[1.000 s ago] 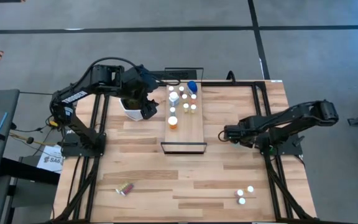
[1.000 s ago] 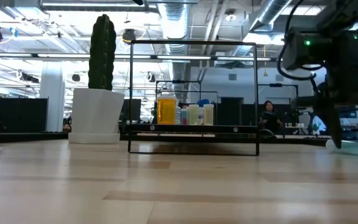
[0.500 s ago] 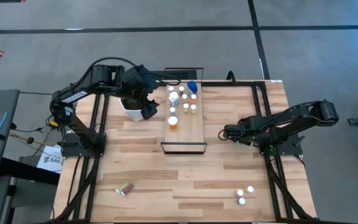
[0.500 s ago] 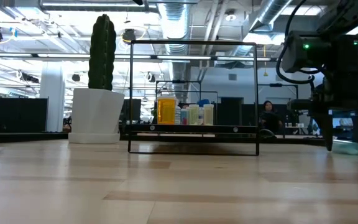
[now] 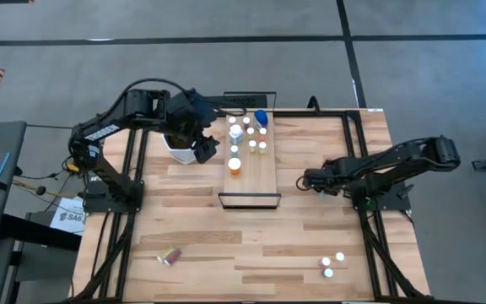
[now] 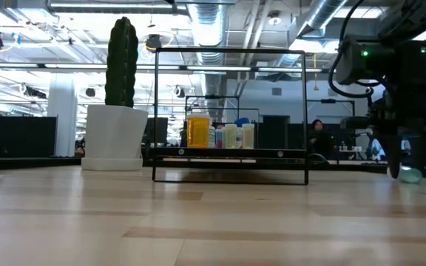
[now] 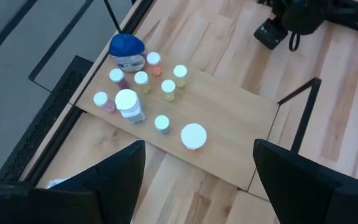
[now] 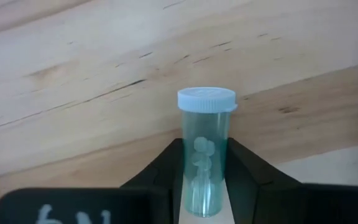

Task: Pick and place medicine bottles onto shelf by color
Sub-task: Put the blue pill bottle on the shelf

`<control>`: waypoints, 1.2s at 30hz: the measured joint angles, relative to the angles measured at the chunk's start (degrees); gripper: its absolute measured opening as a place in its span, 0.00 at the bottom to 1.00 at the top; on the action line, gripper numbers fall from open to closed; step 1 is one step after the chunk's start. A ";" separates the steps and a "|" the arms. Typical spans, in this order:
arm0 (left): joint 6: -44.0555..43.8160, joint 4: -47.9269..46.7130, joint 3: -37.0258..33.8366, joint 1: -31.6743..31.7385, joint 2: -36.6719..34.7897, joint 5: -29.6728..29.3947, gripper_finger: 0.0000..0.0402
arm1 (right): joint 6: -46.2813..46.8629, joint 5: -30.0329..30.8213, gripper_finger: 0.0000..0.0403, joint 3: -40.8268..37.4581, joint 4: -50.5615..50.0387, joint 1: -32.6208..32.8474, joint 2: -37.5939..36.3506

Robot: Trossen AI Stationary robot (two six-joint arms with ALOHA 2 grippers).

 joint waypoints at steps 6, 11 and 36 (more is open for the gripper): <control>-0.58 3.74 -0.03 0.01 0.00 -0.44 0.71 | -2.57 5.11 0.28 1.93 0.31 -0.33 -4.89; 1.77 10.20 -2.30 0.02 -0.03 -0.02 0.71 | -11.24 14.37 0.28 6.25 0.35 -3.24 -12.31; 7.36 51.59 -14.73 -1.19 -0.09 16.38 0.71 | -86.99 11.33 0.28 32.61 26.68 -7.70 -20.74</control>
